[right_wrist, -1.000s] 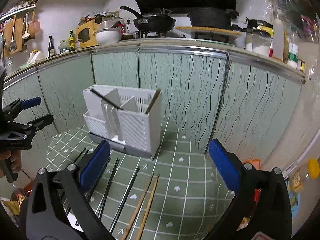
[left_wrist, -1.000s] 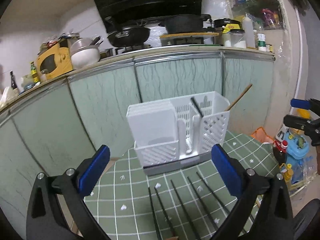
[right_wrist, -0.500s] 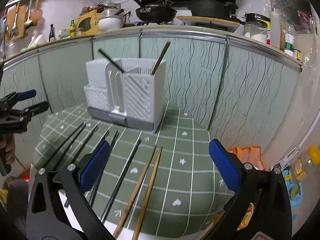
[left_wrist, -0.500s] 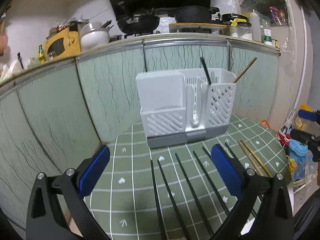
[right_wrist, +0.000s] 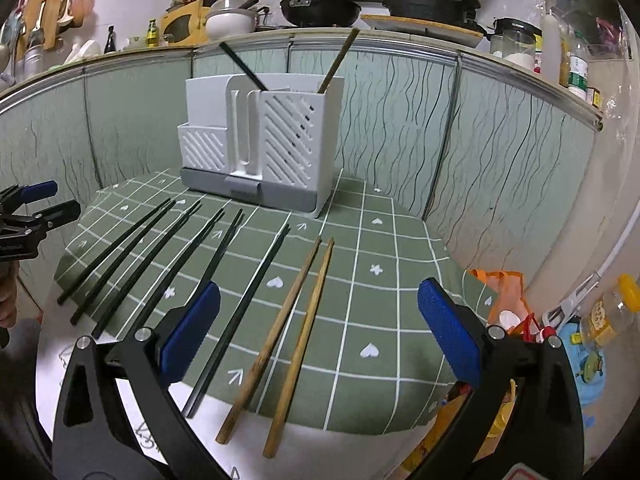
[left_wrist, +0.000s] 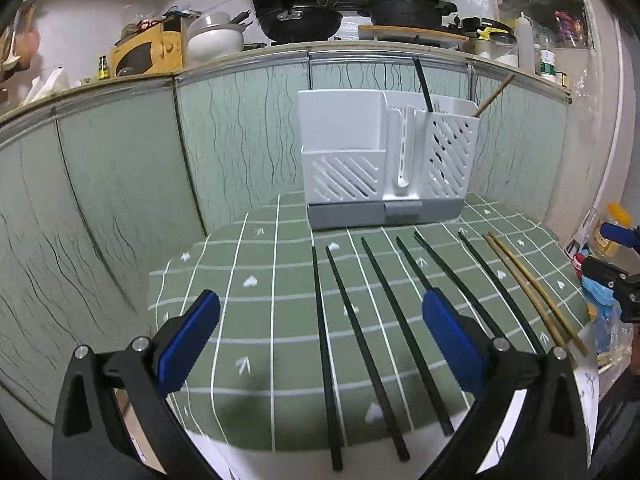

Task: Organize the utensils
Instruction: 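Move both grippers back down to the remaining chopsticks on the paper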

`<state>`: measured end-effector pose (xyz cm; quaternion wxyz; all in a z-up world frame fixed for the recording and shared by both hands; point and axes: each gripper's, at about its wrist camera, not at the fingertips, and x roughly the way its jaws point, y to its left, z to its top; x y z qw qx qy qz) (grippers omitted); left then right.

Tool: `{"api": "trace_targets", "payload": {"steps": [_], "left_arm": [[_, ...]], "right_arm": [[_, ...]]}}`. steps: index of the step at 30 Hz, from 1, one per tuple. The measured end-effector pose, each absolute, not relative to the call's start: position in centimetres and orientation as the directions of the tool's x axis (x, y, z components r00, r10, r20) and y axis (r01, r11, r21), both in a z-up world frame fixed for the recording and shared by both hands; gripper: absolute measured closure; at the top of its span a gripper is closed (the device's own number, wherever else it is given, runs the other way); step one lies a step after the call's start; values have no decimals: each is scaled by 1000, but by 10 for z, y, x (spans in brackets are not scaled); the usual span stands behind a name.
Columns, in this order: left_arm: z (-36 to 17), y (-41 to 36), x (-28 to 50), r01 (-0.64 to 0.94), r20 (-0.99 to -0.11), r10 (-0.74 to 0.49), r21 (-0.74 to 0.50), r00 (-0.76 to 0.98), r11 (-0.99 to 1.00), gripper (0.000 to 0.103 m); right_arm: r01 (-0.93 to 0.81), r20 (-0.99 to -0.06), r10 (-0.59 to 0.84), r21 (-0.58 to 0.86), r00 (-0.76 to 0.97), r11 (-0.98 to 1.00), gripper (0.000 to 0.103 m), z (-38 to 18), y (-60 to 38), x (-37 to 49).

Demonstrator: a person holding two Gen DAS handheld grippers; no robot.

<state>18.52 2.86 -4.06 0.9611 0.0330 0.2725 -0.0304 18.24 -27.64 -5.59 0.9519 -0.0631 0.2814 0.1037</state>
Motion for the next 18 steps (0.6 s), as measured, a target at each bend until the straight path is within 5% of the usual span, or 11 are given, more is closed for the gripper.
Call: {"api": "trace_targets", "payload": {"steps": [18], "left_arm": [[-59, 31, 149, 71, -549, -7, 96, 836, 993, 5]], "right_arm": [[-207, -603, 173, 13, 779, 978, 8, -68, -278, 165]]}}
